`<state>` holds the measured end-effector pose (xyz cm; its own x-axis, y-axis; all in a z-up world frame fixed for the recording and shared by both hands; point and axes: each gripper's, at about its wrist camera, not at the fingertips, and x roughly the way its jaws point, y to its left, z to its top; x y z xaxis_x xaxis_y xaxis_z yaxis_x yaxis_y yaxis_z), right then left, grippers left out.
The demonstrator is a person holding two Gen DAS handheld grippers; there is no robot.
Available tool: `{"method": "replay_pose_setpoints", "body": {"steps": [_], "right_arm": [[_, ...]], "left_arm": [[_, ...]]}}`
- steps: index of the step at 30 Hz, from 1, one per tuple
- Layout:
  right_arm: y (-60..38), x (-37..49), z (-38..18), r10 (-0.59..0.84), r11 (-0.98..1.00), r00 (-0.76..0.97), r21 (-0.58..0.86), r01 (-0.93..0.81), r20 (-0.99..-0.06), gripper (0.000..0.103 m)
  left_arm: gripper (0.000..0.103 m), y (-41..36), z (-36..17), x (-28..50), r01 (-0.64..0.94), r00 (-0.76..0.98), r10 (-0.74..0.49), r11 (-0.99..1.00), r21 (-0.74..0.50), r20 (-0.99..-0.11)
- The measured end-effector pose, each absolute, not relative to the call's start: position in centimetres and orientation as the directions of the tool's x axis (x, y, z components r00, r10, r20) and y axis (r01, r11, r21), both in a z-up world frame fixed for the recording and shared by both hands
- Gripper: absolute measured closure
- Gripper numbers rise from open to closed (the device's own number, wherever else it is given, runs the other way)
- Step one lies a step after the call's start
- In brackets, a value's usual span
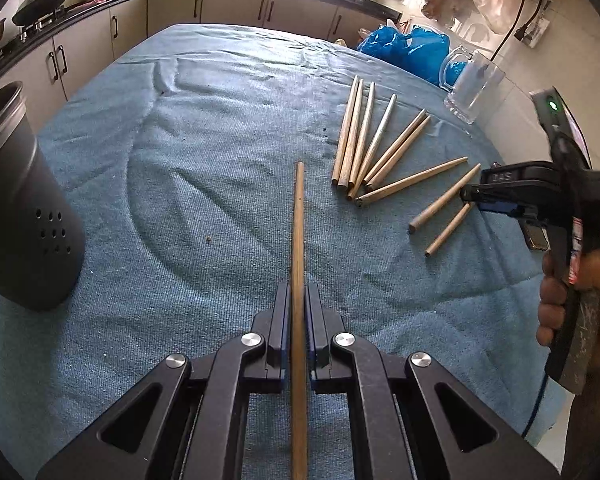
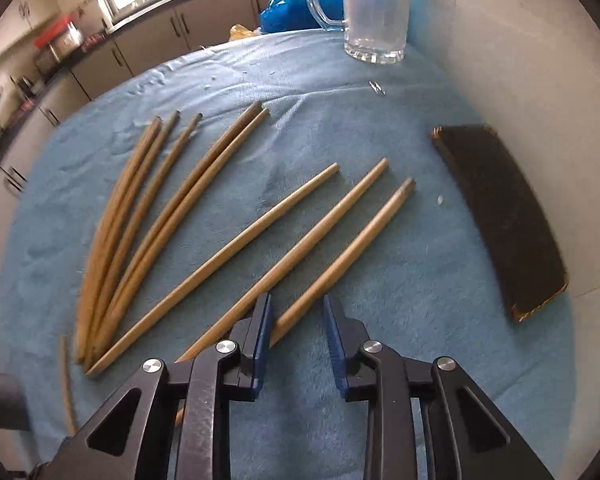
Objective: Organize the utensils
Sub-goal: 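Close the right gripper on another wooden chopstick while the left gripper holds its chopstick, then lift both held chopsticks and carry them toward the black holder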
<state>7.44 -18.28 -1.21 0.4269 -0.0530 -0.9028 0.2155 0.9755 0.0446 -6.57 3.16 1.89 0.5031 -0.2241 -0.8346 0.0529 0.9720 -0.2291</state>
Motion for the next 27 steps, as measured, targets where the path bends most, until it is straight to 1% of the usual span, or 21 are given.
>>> {"method": "replay_pose_setpoints", "body": {"steps": [1, 3, 6, 10, 14, 16, 17, 18, 19, 20, 23, 24, 25, 26, 27], "right_arm": [[-18.0, 7.7, -1.1, -0.069, 0.978, 0.423, 0.022, 0.207, -0.903, 0.076], [-18.1, 7.7, -1.1, -0.058, 0.981, 0.413, 0.025, 0.194, -0.909, 0.085], [-18.5, 5.9, -1.2, -0.031, 0.989, 0.401, 0.029, 0.143, -0.915, 0.091], [-19.7, 1.4, -1.7, 0.018, 0.997, 0.391, 0.046, 0.062, -0.92, 0.093], [-21.4, -4.8, -1.9, 0.1, 0.995, 0.352, 0.098, -0.024, -0.93, 0.092], [-21.7, -6.2, -1.8, 0.113, 0.993, 0.359, 0.097, -0.061, -0.927, 0.087], [-22.0, -6.7, -1.8, 0.132, 0.991, 0.351, 0.112, -0.077, -0.927, 0.073], [-22.1, -6.7, -1.8, 0.135, 0.99, 0.343, 0.114, -0.08, -0.929, 0.055], [-22.3, -6.5, -1.9, 0.119, 0.992, 0.34, 0.1, -0.074, -0.933, 0.049], [-22.5, -5.9, -1.9, 0.098, 0.995, 0.345, 0.079, -0.068, -0.934, 0.048], [-22.3, -4.1, -1.8, 0.078, 0.995, 0.325, 0.055, -0.079, -0.943, 0.048], [-22.4, -3.4, -1.8, 0.076, 0.996, 0.314, 0.054, -0.076, -0.947, 0.051], [-22.5, -2.2, -1.8, 0.071, 0.996, 0.294, 0.054, -0.066, -0.953, 0.056], [-22.3, -1.4, -2.0, 0.067, 0.997, 0.275, 0.053, -0.059, -0.959, 0.067], [-22.3, -0.8, -2.0, 0.064, 0.997, 0.262, 0.051, -0.054, -0.963, 0.071]], "left_arm": [[0.096, 3.1, 1.9, -6.5, 0.052, 0.499, -0.221, 0.973, -0.226, -0.838], [0.097, 3.2, 2.0, -6.6, 0.053, 0.486, -0.223, 0.973, -0.227, -0.845], [0.097, 3.6, 2.0, -7.0, 0.048, 0.454, -0.255, 0.964, -0.262, -0.854], [0.097, 4.4, 1.8, -9.0, 0.053, 0.388, -0.334, 0.939, -0.341, -0.859], [0.097, 4.2, 2.0, -11.6, 0.089, 0.376, -0.345, 0.937, -0.337, -0.86], [0.097, 3.9, 2.2, -12.2, 0.11, 0.374, -0.33, 0.944, -0.312, -0.867], [0.096, 3.7, 2.2, -12.4, 0.117, 0.371, -0.322, 0.947, -0.3, -0.871], [0.096, 3.6, 2.3, -12.4, 0.12, 0.368, -0.316, 0.949, -0.293, -0.874], [0.096, 3.5, 2.3, -12.3, 0.119, 0.363, -0.312, 0.95, -0.289, -0.878], [0.096, 3.4, 2.3, -12.1, 0.114, 0.352, -0.308, 0.951, -0.286, -0.884], [0.096, 2.9, 2.5, -11.2, 0.124, 0.311, -0.279, 0.96, -0.252, -0.909], [0.096, 2.5, 2.5, -10.6, 0.138, 0.295, -0.263, 0.963, -0.232, -0.918], [0.096, 2.3, 2.5, -10.2, 0.148, 0.285, -0.253, 0.965, -0.219, -0.924], [0.096, 2.1, 2.6, -9.7, 0.158, 0.271, -0.239, 0.967, -0.202, -0.933], [0.096, 1.8, 2.5, -9.1, 0.169, 0.255, -0.229, 0.967, -0.19, -0.939]]}}
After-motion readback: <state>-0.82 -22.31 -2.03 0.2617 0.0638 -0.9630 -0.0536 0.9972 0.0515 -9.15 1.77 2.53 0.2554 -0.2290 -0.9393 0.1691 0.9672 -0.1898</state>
